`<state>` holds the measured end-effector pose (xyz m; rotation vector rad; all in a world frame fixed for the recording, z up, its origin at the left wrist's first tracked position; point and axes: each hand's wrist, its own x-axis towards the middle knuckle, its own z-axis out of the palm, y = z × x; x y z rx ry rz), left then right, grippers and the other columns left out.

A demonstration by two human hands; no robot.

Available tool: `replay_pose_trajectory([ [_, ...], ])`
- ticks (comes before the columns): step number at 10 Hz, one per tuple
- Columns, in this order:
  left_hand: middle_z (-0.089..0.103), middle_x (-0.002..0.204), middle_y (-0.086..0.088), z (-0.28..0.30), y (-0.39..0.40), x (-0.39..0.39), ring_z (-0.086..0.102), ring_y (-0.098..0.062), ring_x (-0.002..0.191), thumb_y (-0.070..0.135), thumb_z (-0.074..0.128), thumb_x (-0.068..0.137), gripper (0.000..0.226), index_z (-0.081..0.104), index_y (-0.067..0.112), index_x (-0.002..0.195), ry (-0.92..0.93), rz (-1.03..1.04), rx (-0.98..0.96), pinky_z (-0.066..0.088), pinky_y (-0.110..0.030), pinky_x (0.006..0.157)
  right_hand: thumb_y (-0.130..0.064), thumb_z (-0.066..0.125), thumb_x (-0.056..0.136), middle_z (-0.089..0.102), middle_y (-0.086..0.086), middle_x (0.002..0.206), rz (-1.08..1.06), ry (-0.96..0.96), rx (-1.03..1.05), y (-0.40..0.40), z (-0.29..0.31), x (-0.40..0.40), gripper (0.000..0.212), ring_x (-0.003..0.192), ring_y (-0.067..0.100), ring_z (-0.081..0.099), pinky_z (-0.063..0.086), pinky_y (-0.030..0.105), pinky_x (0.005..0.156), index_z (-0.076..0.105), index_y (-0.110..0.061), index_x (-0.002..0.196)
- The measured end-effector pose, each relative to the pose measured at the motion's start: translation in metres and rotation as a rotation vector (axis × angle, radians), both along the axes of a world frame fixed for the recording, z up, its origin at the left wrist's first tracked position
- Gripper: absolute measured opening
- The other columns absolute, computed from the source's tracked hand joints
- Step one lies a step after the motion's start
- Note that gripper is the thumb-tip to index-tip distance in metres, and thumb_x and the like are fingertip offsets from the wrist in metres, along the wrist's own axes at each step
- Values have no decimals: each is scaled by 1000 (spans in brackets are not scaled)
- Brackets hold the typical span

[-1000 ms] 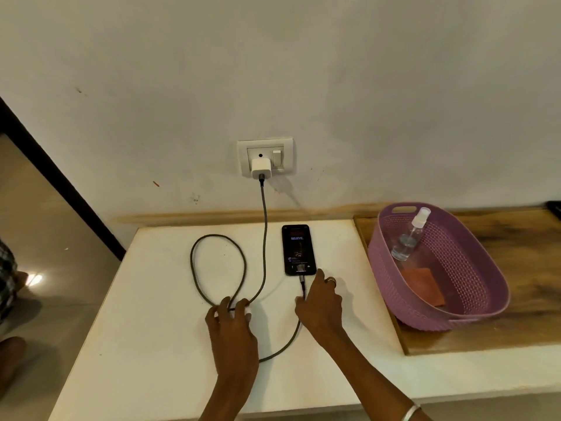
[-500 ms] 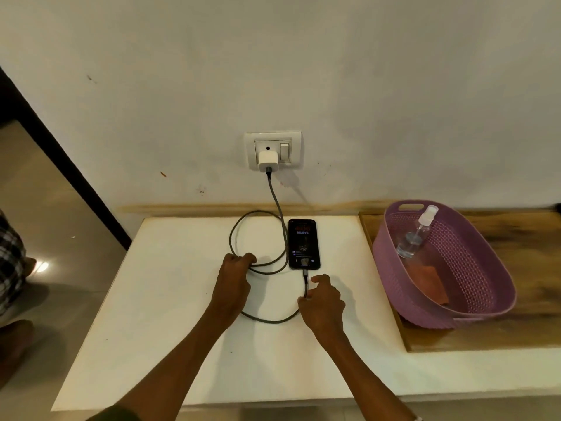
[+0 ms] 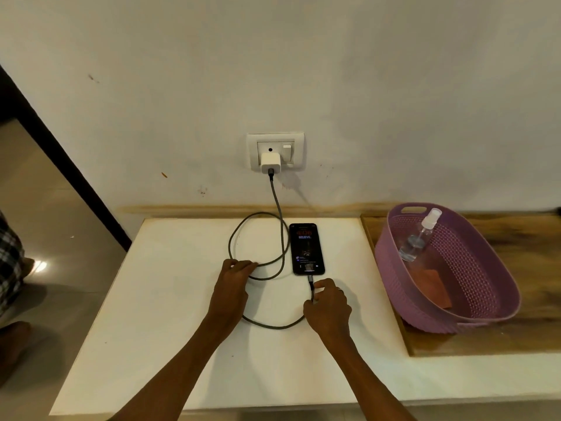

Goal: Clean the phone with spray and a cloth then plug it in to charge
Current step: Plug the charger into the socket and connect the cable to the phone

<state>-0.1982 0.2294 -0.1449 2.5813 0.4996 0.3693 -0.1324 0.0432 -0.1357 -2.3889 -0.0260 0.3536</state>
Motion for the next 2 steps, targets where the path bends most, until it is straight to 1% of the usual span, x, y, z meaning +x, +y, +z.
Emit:
replay_pose_trajectory([
  [1,62,130,-6,-3,-1,-5,50,-28,126,-29,45,60,83,59,11,132,27,5,63,36,-37,109,-21,68,83,60,6,115,3,-35,-6,-1,3,-1,38,96,18,61,41,20,77,50,-18,117],
  [2,61,132,-5,-4,0,-5,49,-26,129,-27,46,59,86,56,12,135,52,8,107,25,-38,113,-20,67,85,56,9,120,9,-88,31,-2,7,4,41,103,21,60,46,25,86,48,-17,121],
])
